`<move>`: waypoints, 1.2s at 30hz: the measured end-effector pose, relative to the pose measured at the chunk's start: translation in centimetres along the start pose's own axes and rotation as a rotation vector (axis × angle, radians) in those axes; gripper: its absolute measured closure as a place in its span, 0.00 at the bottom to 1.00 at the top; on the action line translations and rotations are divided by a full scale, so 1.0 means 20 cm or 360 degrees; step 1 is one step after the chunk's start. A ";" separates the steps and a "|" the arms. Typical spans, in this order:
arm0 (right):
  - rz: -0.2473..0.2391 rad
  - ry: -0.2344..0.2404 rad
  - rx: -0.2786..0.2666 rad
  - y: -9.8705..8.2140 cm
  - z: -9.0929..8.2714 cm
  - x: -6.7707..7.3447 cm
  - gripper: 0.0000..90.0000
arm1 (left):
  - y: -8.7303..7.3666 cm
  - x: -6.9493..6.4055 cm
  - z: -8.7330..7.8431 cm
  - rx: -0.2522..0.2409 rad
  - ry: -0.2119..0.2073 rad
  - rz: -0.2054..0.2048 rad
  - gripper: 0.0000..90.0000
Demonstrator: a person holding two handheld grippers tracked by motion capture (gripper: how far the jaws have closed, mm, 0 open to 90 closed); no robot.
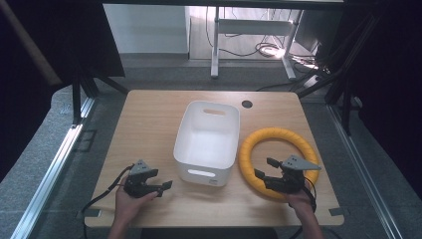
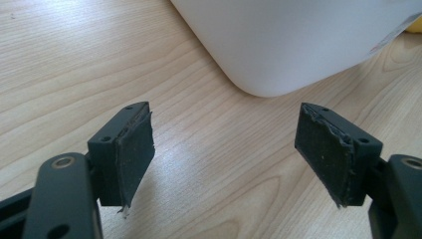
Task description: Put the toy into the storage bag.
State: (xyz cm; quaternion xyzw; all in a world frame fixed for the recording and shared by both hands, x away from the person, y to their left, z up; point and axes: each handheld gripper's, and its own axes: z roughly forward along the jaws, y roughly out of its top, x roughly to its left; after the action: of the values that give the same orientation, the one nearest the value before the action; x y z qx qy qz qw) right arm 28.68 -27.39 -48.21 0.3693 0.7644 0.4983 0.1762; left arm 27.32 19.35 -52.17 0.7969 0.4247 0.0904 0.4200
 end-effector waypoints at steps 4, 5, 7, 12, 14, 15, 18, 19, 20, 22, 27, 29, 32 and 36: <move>0.0002 0.0001 0.0010 0.00 0.01 0.01 0.34 | 0.01 -0.01 0.00 0.0000 0.0006 0.0015 0.26; 0.0002 0.0001 0.0010 0.00 0.01 0.01 0.34 | 0.01 -0.01 0.00 0.0000 0.0006 0.0015 0.26; 0.0003 -0.0004 0.0024 0.00 0.02 0.02 0.34 | 0.01 -0.03 0.01 0.0014 -0.0003 0.0033 0.26; -0.0015 0.0011 0.0059 0.04 0.01 0.02 0.33 | 0.02 -0.04 0.02 0.0038 -0.0008 0.0060 0.26; -0.0046 0.0007 0.0107 0.06 0.00 0.02 0.33 | 0.02 -0.04 0.01 0.0033 -0.0010 0.0057 0.26; -0.0044 0.0010 0.0126 0.07 -0.01 0.01 0.33 | 0.02 -0.04 0.01 0.0033 -0.0010 0.0057 0.26; -0.0037 0.0012 0.0206 0.10 -0.02 -0.01 0.34 | 0.03 -0.04 0.00 0.0014 -0.0015 0.0052 0.26; -0.0037 0.0012 0.0206 0.10 -0.02 -0.01 0.34 | 0.03 -0.04 0.00 0.0014 -0.0015 0.0052 0.26; -0.0047 0.0004 0.0295 0.12 -0.02 -0.03 0.34 | 0.03 -0.04 0.00 0.0012 -0.0021 0.0052 0.26; -0.0082 0.0009 0.0376 0.13 -0.03 -0.03 0.34 | 0.03 -0.05 0.00 0.0018 -0.0017 0.0054 0.26; -0.0143 0.0058 0.0554 0.14 -0.01 -0.02 0.33 | 0.03 -0.05 0.01 0.0027 -0.0024 0.0049 0.26; -0.0200 0.0088 0.0694 0.12 0.02 -0.01 0.33 | 0.03 -0.05 0.01 0.0032 -0.0021 0.0050 0.26; -0.0221 0.0119 0.0759 0.11 0.05 -0.01 0.33 | 0.03 -0.05 0.01 0.0034 -0.0015 0.0051 0.26; -0.0219 0.0136 0.0828 0.09 0.10 -0.02 0.33 | 0.02 -0.05 0.01 0.0036 -0.0018 0.0051 0.26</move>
State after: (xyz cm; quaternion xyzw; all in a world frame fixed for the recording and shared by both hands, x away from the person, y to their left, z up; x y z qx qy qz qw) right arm 30.89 -26.05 -47.44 0.3280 0.8968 0.2870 0.0763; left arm 27.13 18.28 -51.79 0.8089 0.4104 0.0877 0.4119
